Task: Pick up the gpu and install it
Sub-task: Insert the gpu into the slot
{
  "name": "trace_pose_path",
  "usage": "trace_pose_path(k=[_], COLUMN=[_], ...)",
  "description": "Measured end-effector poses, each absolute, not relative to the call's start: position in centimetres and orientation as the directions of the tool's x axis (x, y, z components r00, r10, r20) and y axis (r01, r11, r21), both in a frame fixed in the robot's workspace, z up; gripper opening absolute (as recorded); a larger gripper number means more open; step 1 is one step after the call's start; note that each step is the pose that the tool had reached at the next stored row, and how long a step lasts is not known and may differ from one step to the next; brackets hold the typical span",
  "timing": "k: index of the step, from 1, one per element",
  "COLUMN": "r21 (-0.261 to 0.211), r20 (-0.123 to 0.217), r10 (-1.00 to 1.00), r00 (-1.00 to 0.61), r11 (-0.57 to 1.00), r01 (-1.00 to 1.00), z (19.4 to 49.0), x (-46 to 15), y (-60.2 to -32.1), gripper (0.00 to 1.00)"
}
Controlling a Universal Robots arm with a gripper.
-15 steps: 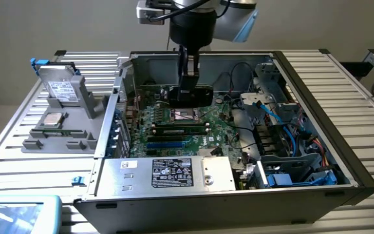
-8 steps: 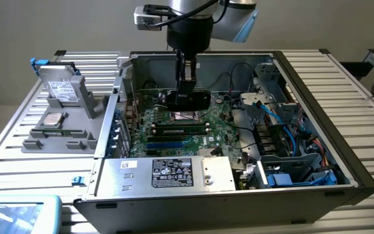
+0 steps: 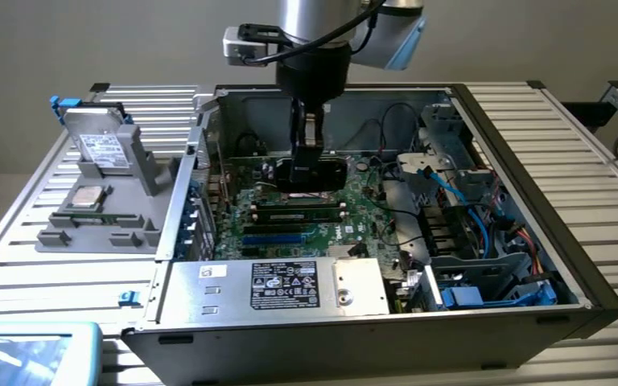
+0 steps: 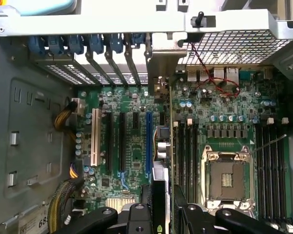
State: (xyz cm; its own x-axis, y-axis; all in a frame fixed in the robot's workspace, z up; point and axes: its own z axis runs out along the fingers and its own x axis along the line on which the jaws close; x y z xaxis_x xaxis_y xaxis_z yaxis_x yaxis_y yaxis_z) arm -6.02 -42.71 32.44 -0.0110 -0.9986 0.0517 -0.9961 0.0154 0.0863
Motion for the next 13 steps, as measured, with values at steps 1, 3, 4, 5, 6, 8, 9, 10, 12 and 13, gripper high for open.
trace_pose_path(k=[1,3,4,5,6,8,9,10,12,13], r21=[0.086,0.086,0.086,0.086,0.086,0.086,0.086,0.086,0.086,0.086], r20=[0.052,0.052,0.052,0.052,0.052,0.051,0.051,0.051,0.051,0.051], r10=[-0.999,-0.999,-0.999,-0.999,-0.999,-0.999,-0.999,-0.999,-0.999,-0.999], r00=[-0.011,-0.011,-0.011,-0.011,-0.011,-0.011,-0.011,-0.011,-0.011,-0.011], r11=[0.015,0.015,0.015,0.015,0.015,0.015,0.016,0.015,0.015,0.015], r01=[-0.996,-0.996,-0.996,-0.996,-0.996,-0.996,-0.996,-0.996,-0.996,-0.996], z=[32.3,32.0,31.8,31.6,31.5,31.1,30.9,30.7,30.4,30.2], x=[-6.0,-6.1,-6.2,-6.2,-6.3,-6.4,-6.4,-6.4,-6.5,-6.5], y=[-42.7,-42.9,-42.9,-43.0,-43.1,-43.3,-43.4,-43.5,-43.6,-43.8], gripper=[0.28,0.28,0.28,0.28,0.28,0.28,0.28,0.28,0.28,0.28])
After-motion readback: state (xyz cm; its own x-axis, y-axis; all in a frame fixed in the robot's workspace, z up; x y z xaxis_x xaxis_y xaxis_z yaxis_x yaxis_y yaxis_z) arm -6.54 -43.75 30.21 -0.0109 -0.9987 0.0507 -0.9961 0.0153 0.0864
